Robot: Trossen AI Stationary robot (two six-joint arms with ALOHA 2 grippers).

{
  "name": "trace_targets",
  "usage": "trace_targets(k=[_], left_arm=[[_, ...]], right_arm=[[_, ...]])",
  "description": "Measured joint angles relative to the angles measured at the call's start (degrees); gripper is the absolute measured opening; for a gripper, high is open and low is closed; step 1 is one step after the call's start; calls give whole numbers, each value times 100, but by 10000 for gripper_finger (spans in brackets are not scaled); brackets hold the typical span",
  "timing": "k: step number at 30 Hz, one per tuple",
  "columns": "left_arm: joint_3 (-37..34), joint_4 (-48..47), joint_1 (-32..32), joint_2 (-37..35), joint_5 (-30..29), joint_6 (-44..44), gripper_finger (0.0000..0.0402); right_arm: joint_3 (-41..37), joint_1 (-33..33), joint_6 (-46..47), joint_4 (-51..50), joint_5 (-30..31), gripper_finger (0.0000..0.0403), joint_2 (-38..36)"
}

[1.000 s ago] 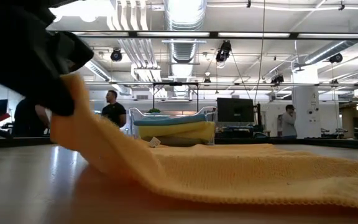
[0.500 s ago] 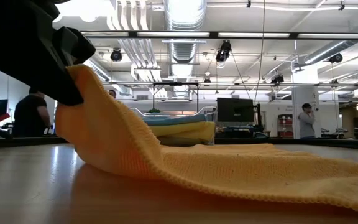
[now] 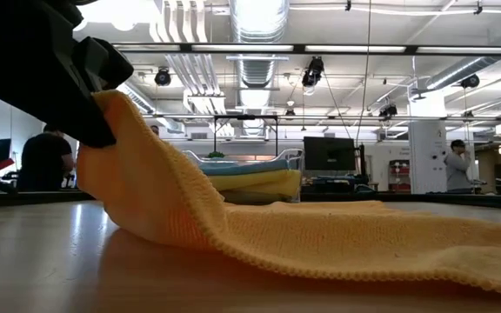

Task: Fold microfiber towels
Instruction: Fold the orange microfiber cloth

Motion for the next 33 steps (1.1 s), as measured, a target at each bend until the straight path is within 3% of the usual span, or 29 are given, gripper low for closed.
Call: trace_targets(k=[5, 10, 23, 28, 33], left_arm=[[0, 2, 0, 0, 0, -4, 0], [0, 2, 0, 0, 2, -4, 0], [0, 7, 0, 0, 2, -4, 0], [0, 7, 0, 0, 5, -4, 0], [-2, 7, 0, 0, 24, -2, 0]], right_arm=[[-4, -27, 26, -14, 60, 50, -19], [-7, -44, 31, -7, 240, 46, -56], [-15, -248, 268, 101, 211, 149, -61], [-11, -365, 322, 202, 636, 156, -59], [-9, -400, 313, 278, 760, 134, -55]])
